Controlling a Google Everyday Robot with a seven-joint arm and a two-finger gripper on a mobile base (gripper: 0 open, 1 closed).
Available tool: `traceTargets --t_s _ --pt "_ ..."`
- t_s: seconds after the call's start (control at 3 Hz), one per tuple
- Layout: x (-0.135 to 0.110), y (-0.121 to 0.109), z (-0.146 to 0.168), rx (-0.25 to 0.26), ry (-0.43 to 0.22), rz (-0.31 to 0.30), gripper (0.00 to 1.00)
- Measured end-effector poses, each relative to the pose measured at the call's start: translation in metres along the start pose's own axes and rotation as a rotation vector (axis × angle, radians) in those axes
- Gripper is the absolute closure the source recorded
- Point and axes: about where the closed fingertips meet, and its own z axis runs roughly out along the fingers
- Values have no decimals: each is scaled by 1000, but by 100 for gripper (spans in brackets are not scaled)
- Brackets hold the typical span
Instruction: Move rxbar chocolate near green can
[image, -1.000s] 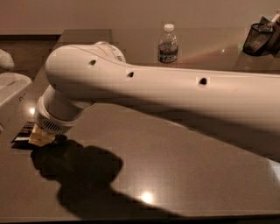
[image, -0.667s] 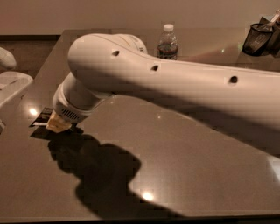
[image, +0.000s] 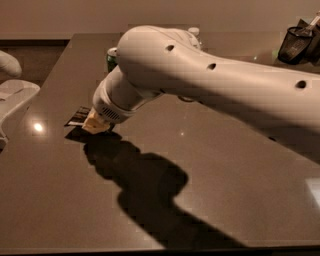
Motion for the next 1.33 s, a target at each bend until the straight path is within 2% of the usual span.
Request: traceTargets --t_s 0.67,1.0,1.33 --pt "19 -49 0 41 24 23 100" --pt "28 -65 2 53 34 34 100" --pt "35 -78 3 62 42 42 89"
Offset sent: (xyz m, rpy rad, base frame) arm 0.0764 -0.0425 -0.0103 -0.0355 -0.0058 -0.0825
